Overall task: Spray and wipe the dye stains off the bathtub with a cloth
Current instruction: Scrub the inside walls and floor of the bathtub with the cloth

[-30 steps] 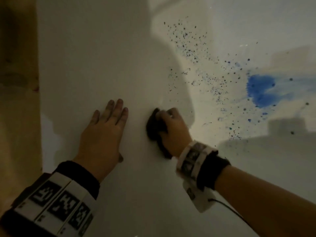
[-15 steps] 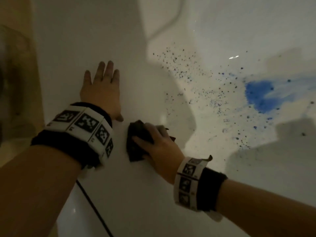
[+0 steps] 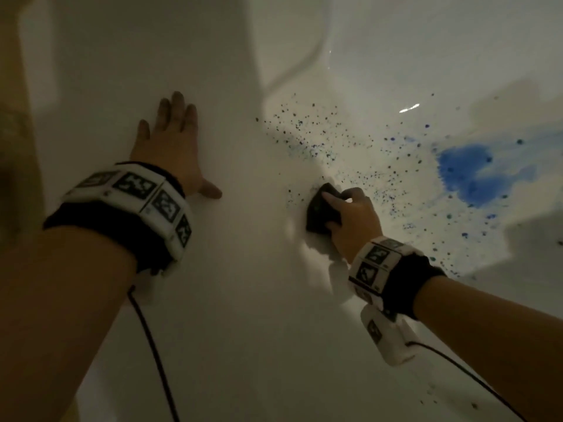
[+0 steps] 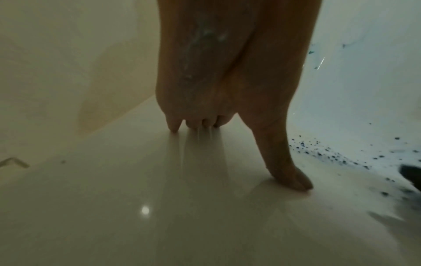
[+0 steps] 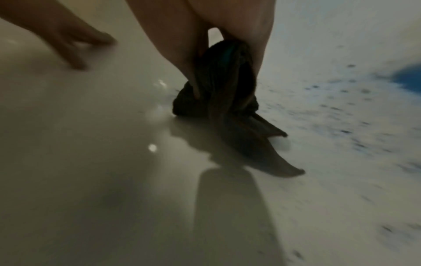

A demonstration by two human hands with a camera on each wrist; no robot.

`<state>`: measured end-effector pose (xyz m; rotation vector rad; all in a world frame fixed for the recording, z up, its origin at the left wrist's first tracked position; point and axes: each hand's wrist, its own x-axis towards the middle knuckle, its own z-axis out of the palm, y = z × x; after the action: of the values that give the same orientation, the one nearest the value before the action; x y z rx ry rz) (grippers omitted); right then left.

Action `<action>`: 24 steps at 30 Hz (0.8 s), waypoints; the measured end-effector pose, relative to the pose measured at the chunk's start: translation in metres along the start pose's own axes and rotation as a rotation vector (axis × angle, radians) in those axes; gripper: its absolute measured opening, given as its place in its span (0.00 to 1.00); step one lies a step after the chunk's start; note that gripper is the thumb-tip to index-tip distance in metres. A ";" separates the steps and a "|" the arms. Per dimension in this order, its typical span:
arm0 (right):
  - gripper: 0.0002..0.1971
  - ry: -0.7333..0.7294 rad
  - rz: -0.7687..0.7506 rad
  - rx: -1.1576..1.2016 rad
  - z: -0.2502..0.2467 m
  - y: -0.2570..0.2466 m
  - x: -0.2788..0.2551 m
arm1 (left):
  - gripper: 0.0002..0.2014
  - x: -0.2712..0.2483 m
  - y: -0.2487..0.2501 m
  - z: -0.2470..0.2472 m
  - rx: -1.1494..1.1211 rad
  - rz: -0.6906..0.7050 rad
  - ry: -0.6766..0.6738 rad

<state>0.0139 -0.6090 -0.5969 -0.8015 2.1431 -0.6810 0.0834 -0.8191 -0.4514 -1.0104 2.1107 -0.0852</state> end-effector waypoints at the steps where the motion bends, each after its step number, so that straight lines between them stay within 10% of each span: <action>1: 0.26 0.006 -0.072 0.006 -0.002 -0.011 -0.005 | 0.68 0.004 0.001 0.001 0.004 -0.003 -0.008; 7: 0.37 -0.050 -0.412 -0.117 0.028 -0.045 -0.010 | 0.70 0.010 -0.001 0.007 -0.010 -0.007 -0.007; 16: 0.25 -0.056 0.133 -0.028 -0.020 0.010 0.065 | 0.71 0.012 0.006 0.009 -0.025 -0.045 -0.024; 24: 0.32 0.107 -0.452 0.049 0.015 -0.110 0.059 | 0.69 0.011 0.010 0.009 -0.033 -0.070 -0.007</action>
<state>0.0299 -0.7273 -0.5580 -1.2649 2.0427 -1.0207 0.0788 -0.8177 -0.4687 -1.1029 2.0763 -0.0817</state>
